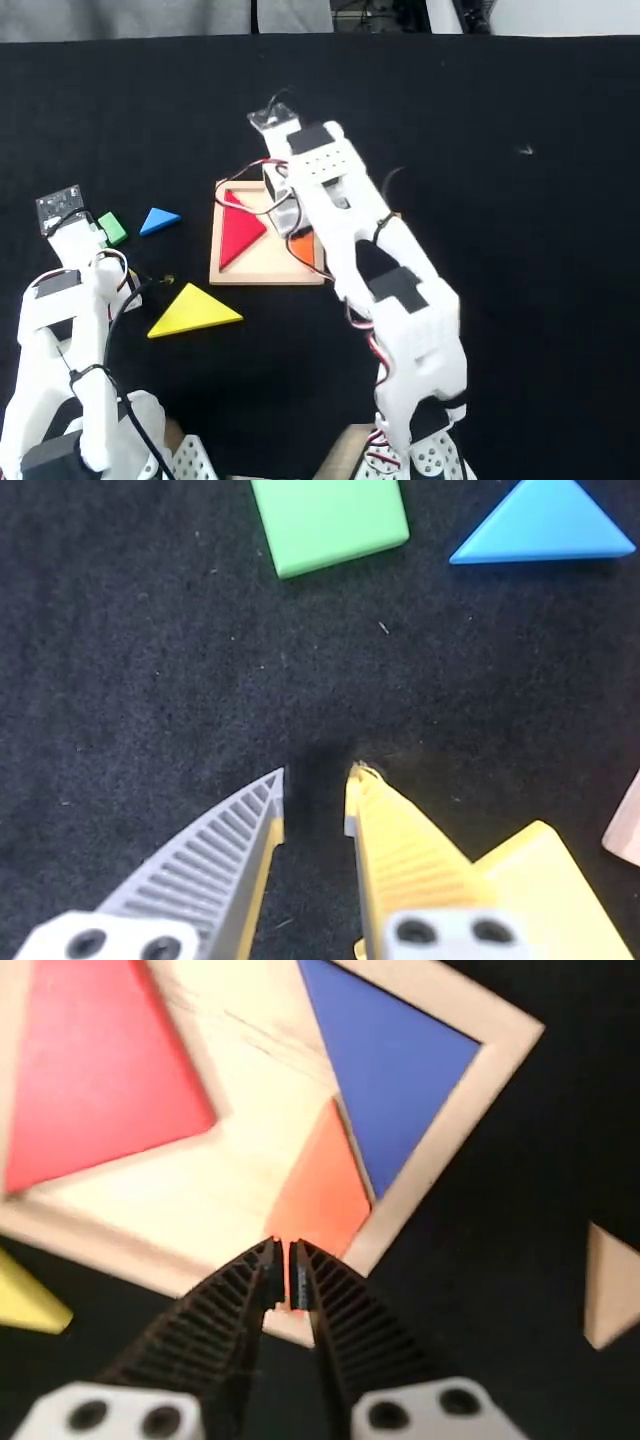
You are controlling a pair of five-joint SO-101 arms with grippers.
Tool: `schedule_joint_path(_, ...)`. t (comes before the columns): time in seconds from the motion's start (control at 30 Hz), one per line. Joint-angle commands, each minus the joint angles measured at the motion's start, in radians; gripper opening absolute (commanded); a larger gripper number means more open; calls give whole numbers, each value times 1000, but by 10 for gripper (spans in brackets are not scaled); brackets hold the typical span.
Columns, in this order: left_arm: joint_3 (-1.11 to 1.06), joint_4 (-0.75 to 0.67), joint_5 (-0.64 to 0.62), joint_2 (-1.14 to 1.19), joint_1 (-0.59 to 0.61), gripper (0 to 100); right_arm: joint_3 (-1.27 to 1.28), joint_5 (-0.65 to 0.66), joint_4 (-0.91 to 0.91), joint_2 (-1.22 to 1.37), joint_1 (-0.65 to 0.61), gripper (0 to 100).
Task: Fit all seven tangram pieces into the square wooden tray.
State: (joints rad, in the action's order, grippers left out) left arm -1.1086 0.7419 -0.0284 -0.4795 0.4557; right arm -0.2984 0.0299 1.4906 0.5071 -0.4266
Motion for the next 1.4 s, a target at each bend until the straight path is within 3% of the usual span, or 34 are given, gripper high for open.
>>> schedule_joint_path(0.0,7,-15,-6,-21,-1,120,-44,12,23,-165,20,11)
schedule_joint_path(0.2,19,-15,-6,-26,8,121,137,77,-15,-398,23,11)
schedule_joint_path(0.37,70,0,-9,-26,110,121,395,74,-163,-518,112,11)
schedule_joint_path(0.57,159,230,-3,-41,88,121,690,81,-436,-573,180,11)
schedule_joint_path(0.63,199,302,94,-66,81,121,754,83,-494,-581,180,11)
schedule_joint_path(0.77,240,413,445,-120,1,121,832,83,-582,-593,206,11)
schedule_joint_path(0.9,243,457,611,-160,-84,121,852,83,-638,-585,272,11)
schedule_joint_path(1.03,245,516,781,-189,-262,117,863,83,-675,-584,333,11)
schedule_joint_path(1.23,237,605,825,-224,-565,120,885,83,-686,-584,336,11)
schedule_joint_path(1.37,272,683,829,-216,-615,120,923,83,-740,-584,308,11)
